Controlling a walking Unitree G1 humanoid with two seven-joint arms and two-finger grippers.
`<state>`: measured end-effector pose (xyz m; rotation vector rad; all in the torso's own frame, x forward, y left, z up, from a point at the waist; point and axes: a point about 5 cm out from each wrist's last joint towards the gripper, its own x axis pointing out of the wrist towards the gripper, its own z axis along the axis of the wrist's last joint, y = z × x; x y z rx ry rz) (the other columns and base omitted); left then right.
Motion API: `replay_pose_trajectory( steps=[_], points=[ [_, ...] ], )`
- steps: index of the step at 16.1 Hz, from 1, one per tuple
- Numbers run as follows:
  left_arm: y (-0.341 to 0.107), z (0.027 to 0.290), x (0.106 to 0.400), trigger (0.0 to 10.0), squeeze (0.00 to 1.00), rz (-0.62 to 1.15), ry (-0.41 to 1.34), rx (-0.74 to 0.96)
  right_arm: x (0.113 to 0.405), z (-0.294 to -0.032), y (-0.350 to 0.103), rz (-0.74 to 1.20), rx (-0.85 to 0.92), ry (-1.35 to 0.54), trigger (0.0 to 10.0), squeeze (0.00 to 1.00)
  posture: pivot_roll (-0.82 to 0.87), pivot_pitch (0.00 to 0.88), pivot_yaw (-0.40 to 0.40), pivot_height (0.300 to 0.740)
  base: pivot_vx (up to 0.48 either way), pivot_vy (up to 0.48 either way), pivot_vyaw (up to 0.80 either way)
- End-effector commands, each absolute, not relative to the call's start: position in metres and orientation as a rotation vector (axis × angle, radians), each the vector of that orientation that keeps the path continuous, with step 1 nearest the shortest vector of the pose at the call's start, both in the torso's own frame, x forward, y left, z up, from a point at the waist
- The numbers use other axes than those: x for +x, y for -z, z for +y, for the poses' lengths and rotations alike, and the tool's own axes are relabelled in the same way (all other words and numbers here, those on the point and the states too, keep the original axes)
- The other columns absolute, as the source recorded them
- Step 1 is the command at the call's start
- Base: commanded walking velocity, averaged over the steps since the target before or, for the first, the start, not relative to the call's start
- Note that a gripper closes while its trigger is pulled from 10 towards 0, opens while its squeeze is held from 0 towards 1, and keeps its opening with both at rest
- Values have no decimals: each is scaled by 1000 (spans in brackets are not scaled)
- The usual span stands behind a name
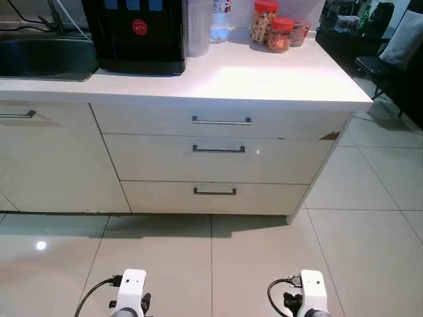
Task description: Kitchen organization
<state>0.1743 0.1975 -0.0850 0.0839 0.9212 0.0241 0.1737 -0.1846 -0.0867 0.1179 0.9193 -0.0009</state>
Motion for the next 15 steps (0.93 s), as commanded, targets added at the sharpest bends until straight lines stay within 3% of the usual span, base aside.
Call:
replay_pose_trajectory(
  steps=[1, 15],
  points=[
    [78, 180, 192, 10000, 0, 861, 40, 11, 209, -162, 71, 840, 53, -105, 10000, 0, 209, 0, -69, 740, 0, 0, 0],
    [77, 181, 194, 10000, 0, 849, 37, -10, 210, -161, 70, 830, 82, -109, 10000, 0, 212, 0, -71, 740, 0, 0, 0]
  ],
)
